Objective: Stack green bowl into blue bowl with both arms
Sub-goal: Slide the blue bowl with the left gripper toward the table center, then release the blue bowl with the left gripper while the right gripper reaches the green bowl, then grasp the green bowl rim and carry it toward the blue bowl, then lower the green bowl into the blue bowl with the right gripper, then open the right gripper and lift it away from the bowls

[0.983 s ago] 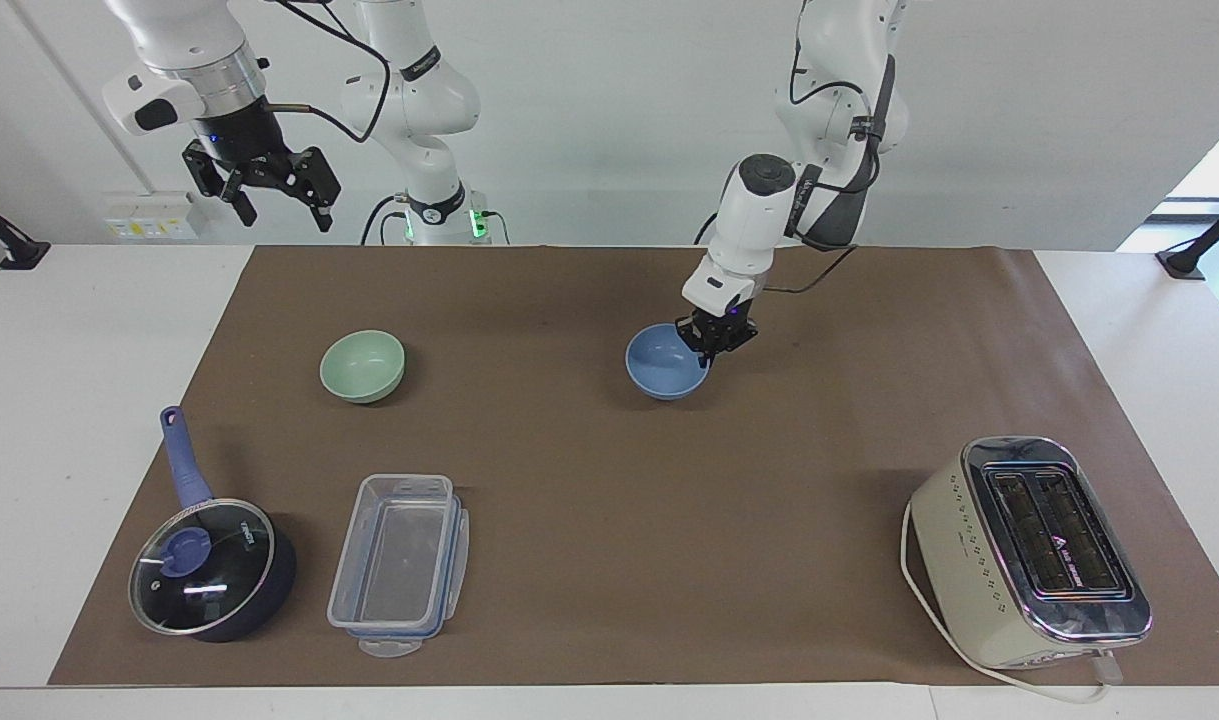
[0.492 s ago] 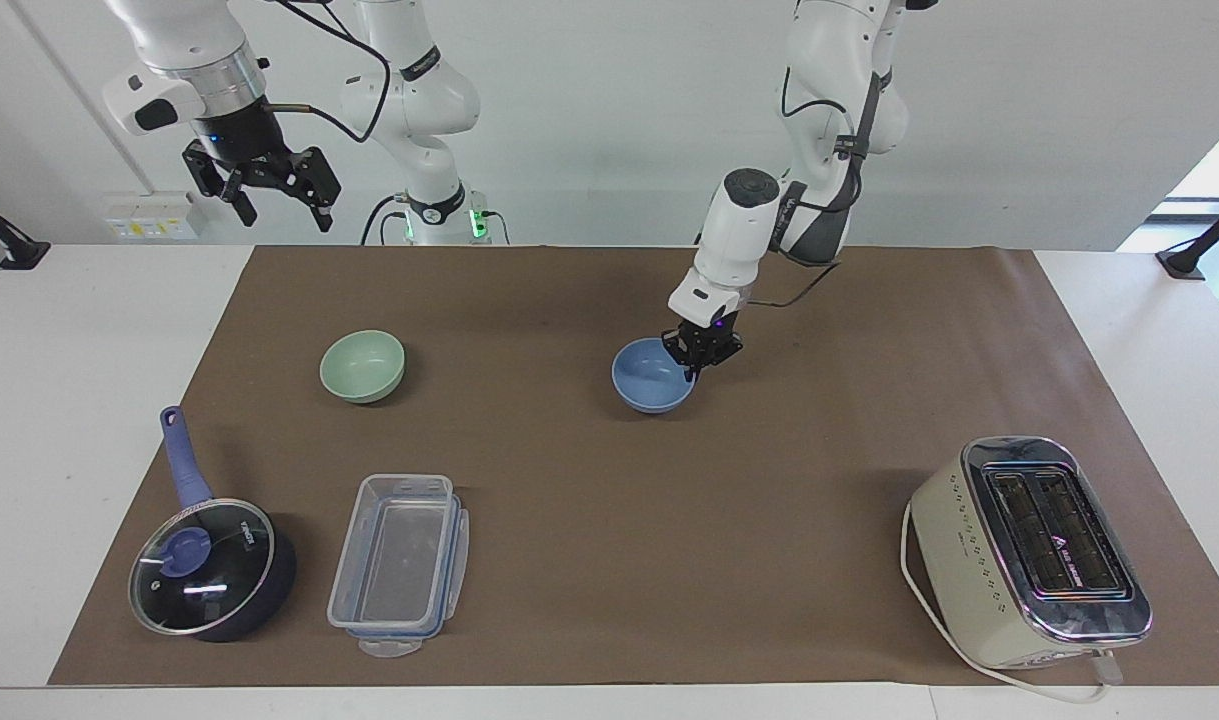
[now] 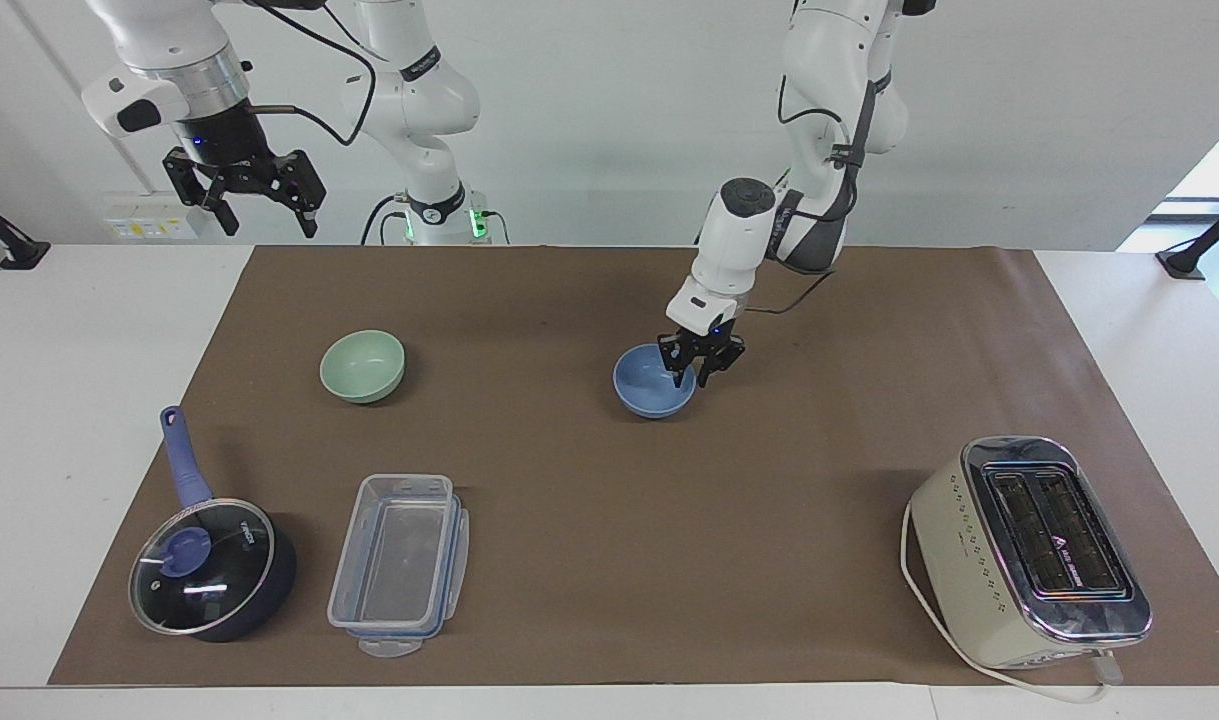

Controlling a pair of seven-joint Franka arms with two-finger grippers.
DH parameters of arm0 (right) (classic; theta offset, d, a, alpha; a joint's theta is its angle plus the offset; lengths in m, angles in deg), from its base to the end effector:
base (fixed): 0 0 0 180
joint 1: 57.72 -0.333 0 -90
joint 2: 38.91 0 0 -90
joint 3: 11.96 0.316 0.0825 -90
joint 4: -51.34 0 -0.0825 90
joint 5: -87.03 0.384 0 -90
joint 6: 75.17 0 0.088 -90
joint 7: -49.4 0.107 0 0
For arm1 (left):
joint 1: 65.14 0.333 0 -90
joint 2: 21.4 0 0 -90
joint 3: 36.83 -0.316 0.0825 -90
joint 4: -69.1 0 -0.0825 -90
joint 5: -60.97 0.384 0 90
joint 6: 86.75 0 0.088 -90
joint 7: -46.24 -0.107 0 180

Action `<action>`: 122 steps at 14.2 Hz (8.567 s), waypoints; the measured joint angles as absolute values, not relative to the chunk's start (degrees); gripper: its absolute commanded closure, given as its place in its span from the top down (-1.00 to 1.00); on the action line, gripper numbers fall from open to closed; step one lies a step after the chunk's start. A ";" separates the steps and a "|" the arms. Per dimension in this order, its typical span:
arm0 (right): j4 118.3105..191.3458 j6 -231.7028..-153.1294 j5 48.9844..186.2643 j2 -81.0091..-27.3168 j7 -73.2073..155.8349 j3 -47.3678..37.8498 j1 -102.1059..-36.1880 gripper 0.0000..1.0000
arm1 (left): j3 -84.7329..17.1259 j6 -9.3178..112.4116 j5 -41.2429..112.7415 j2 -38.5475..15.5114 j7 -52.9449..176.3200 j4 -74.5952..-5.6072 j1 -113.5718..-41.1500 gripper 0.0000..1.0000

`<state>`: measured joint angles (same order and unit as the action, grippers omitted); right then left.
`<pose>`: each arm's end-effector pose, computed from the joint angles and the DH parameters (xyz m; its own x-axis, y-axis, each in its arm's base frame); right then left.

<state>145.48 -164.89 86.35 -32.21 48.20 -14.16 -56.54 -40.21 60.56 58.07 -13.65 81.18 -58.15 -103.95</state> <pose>0.5162 -0.0331 0.6526 0.9985 -0.0380 0.0395 -0.0383 -0.9992 0.0082 0.4590 -0.3260 0.3361 0.9865 0.0409 0.1587 0.0178 -0.9893 0.1448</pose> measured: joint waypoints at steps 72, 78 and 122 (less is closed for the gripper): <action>144.84 -190.88 98.76 -61.44 83.82 -12.76 -89.93 -1.00 | -41.74 -4.88 58.40 -23.81 35.12 -14.57 -72.19 1.00; 147.72 -190.73 98.75 -60.68 82.74 -12.82 -89.93 -1.00 | -41.72 -4.97 58.40 -23.81 35.12 -14.57 -72.19 1.00; 153.09 -195.35 92.98 -49.66 75.36 -14.14 -80.11 1.00 | -41.63 -5.38 58.40 -23.84 35.12 -14.57 -72.19 1.00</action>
<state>153.09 -195.35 92.98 -49.66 75.36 -14.14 -80.11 -41.63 -5.38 58.40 -23.84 35.12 -14.57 -72.19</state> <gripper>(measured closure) 0.000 0.000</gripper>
